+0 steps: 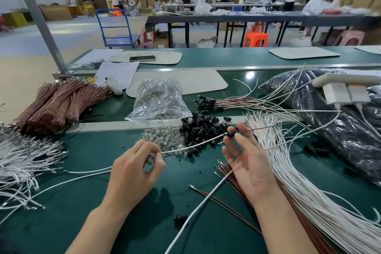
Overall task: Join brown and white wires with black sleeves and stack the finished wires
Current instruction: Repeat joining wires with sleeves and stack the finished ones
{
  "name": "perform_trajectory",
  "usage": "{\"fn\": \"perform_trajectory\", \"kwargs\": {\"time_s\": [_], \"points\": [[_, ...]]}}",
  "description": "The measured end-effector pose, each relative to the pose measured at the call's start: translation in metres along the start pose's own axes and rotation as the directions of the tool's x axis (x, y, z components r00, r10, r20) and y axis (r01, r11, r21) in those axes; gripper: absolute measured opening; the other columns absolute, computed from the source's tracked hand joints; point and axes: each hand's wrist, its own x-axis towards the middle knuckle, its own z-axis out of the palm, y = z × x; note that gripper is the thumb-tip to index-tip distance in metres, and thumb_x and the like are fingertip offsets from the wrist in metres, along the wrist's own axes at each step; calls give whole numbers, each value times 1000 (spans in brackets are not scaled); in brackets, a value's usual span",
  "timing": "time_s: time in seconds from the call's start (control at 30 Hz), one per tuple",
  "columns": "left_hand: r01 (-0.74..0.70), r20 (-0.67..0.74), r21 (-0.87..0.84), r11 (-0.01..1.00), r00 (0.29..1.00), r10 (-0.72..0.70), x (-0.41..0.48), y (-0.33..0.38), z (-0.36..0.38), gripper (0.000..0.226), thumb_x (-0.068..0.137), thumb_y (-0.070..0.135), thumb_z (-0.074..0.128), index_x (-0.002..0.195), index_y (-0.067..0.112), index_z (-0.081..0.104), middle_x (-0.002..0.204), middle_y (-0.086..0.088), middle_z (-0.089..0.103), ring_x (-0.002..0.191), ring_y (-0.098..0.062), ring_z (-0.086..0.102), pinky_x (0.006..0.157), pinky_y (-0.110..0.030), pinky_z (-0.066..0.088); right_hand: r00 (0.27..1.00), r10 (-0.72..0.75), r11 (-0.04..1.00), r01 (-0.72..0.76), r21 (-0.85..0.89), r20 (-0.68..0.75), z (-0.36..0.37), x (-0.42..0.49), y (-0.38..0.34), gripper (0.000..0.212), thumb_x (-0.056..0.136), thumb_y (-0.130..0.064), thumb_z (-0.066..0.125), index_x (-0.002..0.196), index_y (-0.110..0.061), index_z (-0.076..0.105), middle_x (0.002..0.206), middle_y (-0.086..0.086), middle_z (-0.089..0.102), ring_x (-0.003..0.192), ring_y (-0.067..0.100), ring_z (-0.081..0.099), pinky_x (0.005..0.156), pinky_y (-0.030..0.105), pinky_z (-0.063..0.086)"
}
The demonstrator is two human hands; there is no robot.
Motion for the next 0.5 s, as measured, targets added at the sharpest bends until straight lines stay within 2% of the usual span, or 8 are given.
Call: {"fn": "perform_trajectory", "kwargs": {"time_s": [0.37, 0.5], "points": [[-29, 5, -16, 999, 1000, 29, 0, 2, 1, 18, 91, 30, 50, 81, 19, 61, 74, 16, 48, 55, -12, 43, 50, -30, 43, 1000, 2, 1000, -2, -5, -11, 0, -1, -1, 26, 91, -10, 62, 110, -25, 73, 109, 1, 74, 87, 13, 72, 70, 27, 59], [-15, 5, -19, 1000, 1000, 15, -2, 3, 2, 18, 91, 30, 51, 82, 19, 62, 75, 17, 47, 58, -10, 44, 54, -26, 42, 1000, -2, 999, 1, -34, -11, 2, -2, 0, 27, 94, -6, 60, 111, -22, 73, 108, 3, 74, 86, 15, 72, 71, 28, 60]]}}
